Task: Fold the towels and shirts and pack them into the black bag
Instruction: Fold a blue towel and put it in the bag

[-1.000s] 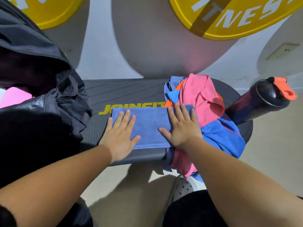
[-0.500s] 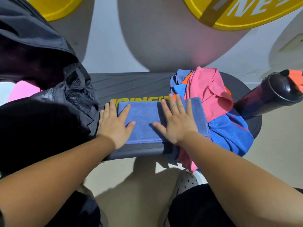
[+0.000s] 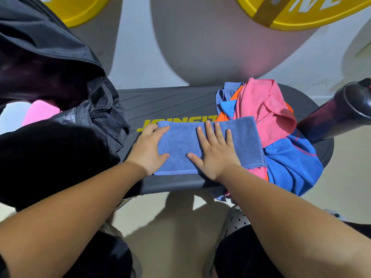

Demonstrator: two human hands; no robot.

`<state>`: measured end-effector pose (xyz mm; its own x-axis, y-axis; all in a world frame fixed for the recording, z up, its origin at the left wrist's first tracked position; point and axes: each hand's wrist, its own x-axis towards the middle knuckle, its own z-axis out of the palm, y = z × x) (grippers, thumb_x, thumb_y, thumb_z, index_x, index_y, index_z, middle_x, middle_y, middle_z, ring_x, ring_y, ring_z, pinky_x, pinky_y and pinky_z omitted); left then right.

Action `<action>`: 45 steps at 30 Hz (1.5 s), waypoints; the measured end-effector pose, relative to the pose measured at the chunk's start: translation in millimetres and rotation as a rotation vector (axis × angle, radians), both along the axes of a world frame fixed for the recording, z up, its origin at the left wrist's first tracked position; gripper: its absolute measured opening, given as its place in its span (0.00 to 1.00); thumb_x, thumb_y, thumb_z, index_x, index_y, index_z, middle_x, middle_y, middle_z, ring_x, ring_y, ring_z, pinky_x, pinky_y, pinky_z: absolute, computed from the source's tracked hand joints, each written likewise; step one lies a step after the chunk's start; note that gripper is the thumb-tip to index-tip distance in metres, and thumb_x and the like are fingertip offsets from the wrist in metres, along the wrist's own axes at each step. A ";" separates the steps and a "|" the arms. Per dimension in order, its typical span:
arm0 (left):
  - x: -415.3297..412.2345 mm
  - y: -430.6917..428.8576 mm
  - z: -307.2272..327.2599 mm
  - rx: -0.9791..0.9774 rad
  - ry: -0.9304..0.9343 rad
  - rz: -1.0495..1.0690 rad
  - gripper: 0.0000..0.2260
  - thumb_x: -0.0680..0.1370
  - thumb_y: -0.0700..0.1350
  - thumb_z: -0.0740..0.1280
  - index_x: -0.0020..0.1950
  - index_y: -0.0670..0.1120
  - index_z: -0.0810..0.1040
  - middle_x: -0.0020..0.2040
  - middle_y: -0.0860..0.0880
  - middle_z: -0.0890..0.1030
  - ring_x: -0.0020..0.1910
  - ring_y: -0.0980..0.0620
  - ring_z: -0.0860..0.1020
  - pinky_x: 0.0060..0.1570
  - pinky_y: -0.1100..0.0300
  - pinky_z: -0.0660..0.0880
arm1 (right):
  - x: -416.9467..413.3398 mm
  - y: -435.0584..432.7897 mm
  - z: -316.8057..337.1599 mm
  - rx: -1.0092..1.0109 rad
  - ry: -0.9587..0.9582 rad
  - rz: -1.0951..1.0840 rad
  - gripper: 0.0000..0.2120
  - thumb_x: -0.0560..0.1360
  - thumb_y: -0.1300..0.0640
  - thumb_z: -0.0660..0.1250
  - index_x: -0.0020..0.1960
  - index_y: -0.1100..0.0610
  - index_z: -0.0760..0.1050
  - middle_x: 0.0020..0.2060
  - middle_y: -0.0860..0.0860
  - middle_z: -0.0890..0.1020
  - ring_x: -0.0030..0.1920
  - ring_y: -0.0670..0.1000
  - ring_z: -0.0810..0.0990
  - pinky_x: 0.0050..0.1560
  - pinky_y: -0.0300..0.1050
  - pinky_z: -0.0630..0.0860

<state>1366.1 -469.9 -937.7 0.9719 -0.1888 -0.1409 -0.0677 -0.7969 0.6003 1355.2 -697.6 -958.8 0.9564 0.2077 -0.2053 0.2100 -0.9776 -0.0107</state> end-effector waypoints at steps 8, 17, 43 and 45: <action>-0.9 0.6 7.3 -0.196 0.228 0.156 0.17 0.73 0.43 0.74 0.57 0.59 0.75 0.39 0.52 0.72 0.32 0.55 0.70 0.34 0.66 0.67 | 0.7 -1.4 -0.4 0.026 -0.010 0.005 0.41 0.76 0.27 0.37 0.81 0.50 0.38 0.80 0.53 0.38 0.80 0.58 0.36 0.77 0.64 0.38; 5.4 4.6 27.6 -0.031 0.168 0.082 0.26 0.75 0.35 0.69 0.72 0.47 0.72 0.63 0.41 0.77 0.61 0.42 0.76 0.49 0.68 0.67 | 5.7 4.6 3.2 0.032 0.020 -0.006 0.41 0.76 0.27 0.38 0.81 0.49 0.38 0.80 0.51 0.38 0.80 0.58 0.37 0.76 0.66 0.38; 14.4 -108.9 89.7 0.161 0.104 -0.122 0.27 0.72 0.42 0.73 0.71 0.47 0.73 0.68 0.43 0.73 0.66 0.45 0.72 0.57 0.60 0.69 | 41.6 -92.2 108.9 1.050 0.521 -0.476 0.18 0.85 0.54 0.55 0.71 0.61 0.69 0.62 0.60 0.78 0.52 0.54 0.81 0.44 0.37 0.79; 18.1 -133.4 78.0 0.144 0.121 -0.124 0.18 0.72 0.41 0.73 0.61 0.49 0.77 0.64 0.41 0.74 0.64 0.44 0.74 0.57 0.58 0.71 | 36.4 -103.6 106.7 1.170 0.579 -0.570 0.19 0.82 0.64 0.59 0.72 0.60 0.68 0.63 0.62 0.78 0.52 0.56 0.79 0.44 0.39 0.76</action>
<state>1384.2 -603.3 -859.7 0.9168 -0.2751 -0.2895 -0.1047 -0.8651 0.4905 1391.6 -801.2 -852.0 0.8072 0.1492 -0.5712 -0.5153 -0.2939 -0.8050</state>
